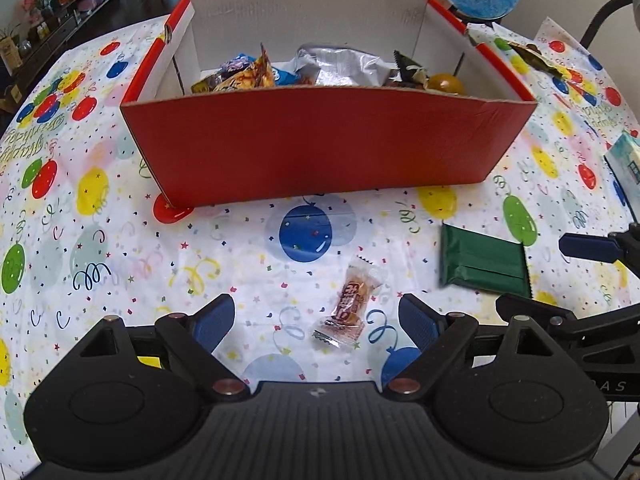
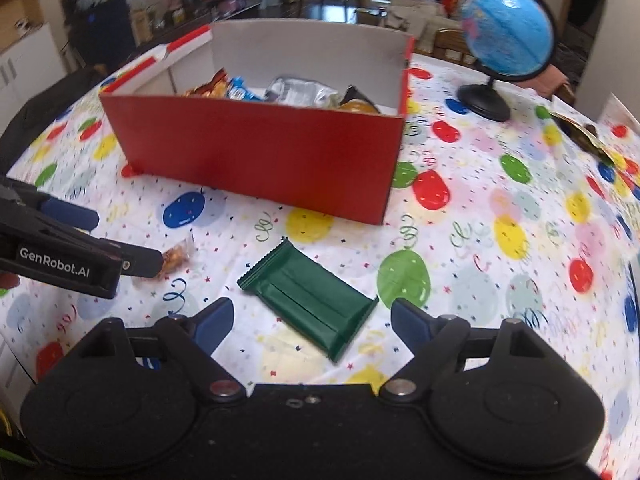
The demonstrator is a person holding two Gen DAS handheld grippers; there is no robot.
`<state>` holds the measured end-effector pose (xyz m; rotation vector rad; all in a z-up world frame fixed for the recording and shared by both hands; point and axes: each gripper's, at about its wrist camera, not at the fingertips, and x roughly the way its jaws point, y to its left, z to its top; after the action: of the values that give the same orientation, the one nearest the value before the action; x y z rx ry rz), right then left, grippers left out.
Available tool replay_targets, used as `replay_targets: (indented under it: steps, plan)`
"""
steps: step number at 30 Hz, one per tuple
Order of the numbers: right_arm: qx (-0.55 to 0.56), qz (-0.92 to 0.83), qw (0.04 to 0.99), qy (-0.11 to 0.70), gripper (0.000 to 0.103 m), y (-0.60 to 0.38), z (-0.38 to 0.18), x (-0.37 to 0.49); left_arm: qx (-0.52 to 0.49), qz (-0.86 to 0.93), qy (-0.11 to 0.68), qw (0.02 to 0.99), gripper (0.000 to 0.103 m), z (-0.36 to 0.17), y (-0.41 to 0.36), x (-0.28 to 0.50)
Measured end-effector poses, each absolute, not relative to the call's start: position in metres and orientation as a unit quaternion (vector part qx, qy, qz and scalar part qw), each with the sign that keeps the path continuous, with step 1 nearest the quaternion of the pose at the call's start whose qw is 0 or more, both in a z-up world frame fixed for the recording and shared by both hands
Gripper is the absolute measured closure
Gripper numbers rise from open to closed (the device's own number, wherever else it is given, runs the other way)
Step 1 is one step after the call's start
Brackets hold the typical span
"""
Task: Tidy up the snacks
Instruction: 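Grasp the clear-wrapped cookie with left tool while right grasps the green bar, then carry the cookie and green bar over the red box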
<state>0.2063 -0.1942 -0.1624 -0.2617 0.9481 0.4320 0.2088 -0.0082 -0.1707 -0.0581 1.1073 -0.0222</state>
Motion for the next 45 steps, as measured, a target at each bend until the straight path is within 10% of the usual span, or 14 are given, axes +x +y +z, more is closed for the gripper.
replay_targets:
  steps: [11, 29, 45]
  plan:
    - [-0.18, 0.257, 0.832, 0.458, 0.024, -0.178, -0.183, 0.23, -0.027, -0.023, 0.527, 0.849, 0.014, -0.186, -0.012, 0.215]
    - [-0.166, 0.263, 0.825, 0.472, 0.039, -0.183, -0.195, 0.244, 0.014, -0.034, 0.527, 0.849, 0.068, -0.194, -0.026, 0.217]
    - [-0.117, 0.16, 0.856, 0.478, 0.058, -0.178, -0.189, 0.213, 0.032, -0.037, 0.524, 0.85, 0.086, -0.192, -0.024, 0.21]
